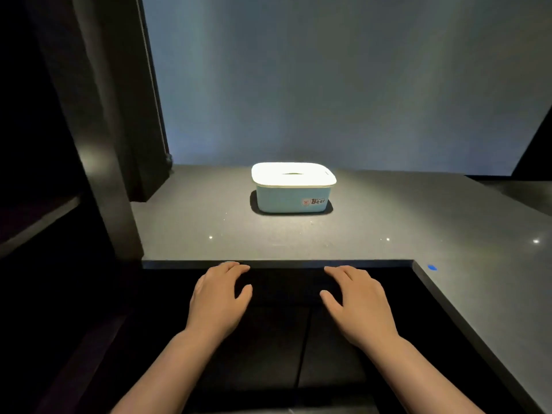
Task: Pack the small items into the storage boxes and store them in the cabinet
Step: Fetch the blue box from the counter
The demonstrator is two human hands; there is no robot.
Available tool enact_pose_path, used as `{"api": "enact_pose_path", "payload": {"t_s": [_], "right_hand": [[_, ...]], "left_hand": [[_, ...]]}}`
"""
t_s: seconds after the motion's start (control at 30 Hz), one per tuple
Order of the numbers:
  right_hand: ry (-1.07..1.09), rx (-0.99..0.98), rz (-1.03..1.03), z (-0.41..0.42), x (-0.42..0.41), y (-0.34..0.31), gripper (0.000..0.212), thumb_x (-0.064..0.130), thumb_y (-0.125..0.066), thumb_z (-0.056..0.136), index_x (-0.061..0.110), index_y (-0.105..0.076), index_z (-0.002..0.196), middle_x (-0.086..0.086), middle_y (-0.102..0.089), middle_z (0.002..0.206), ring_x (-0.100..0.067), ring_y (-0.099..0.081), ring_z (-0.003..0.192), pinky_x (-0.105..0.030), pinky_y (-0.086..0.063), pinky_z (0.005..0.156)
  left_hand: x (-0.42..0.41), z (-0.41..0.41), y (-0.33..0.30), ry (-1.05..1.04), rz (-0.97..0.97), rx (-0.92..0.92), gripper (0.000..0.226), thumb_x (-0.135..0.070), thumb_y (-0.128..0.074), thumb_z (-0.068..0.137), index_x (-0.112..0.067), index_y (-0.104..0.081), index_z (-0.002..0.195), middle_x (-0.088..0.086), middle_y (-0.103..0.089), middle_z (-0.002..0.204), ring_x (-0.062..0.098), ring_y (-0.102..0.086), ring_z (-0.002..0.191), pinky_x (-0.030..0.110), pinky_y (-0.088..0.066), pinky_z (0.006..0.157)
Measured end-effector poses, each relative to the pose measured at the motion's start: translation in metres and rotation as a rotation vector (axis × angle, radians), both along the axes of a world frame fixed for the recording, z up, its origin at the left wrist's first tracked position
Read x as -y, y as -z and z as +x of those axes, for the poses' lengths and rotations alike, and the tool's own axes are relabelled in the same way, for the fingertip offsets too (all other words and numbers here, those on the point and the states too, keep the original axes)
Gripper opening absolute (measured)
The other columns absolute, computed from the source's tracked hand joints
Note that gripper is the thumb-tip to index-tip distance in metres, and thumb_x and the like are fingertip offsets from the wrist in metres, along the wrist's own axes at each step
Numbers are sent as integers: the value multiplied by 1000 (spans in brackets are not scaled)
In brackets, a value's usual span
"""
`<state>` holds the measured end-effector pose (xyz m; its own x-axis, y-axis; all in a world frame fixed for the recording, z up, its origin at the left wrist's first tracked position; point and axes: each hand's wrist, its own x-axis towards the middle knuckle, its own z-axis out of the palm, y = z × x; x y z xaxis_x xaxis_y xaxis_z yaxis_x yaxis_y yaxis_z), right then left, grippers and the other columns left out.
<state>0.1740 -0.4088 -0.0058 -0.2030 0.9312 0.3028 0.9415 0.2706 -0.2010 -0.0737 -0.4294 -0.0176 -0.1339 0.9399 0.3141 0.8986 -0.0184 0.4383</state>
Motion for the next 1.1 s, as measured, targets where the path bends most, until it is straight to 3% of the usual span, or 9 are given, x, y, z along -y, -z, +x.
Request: {"api": "enact_pose_path", "payload": {"t_s": [0.43,0.67,0.87,0.97,1.1], "right_hand": [[52,-69,66,-7,-317,-22,46,41,-47,93,29,-45,137,9,-49,135,-14,-37,127,-32,-28,104],[40,-44,-40,-5,-479,-18,45,45,-41,95,31,-44,137,-1,-34,150,-20,-26,137,-37,-27,107],[64,-116,-220,0,-553,-6,49,56,-39,92,36,-41,137,-2,-20,156,-23,-16,142,-40,-25,111],[81,-245,-326,3,-575,-6,52,55,-40,93,38,-35,142,-3,-22,155,-27,-31,136,-41,-33,107],[127,-312,-338,3,-582,-1,49,55,-40,94,42,-36,141,-9,-39,140,-28,-49,121,-40,-41,99]], "left_hand": [[-323,-13,-36,24,117,5,39,-31,-54,89,-28,-54,127,-7,-51,133,16,-43,123,34,-32,102],[-465,-17,-24,-105,-31,51,47,-40,-50,91,-26,-47,135,-1,-32,150,20,-29,136,37,-29,107],[-521,-36,-12,-135,-150,94,56,-53,-48,88,-35,-38,140,-3,-17,156,21,-18,141,41,-26,110],[-541,-49,-12,-102,-220,197,58,-54,-46,90,-35,-31,143,-2,-15,155,23,-29,137,39,-30,108],[-549,-51,-4,-97,-220,314,56,-53,-45,91,-36,-31,142,2,-28,145,23,-43,125,33,-35,100]]}}
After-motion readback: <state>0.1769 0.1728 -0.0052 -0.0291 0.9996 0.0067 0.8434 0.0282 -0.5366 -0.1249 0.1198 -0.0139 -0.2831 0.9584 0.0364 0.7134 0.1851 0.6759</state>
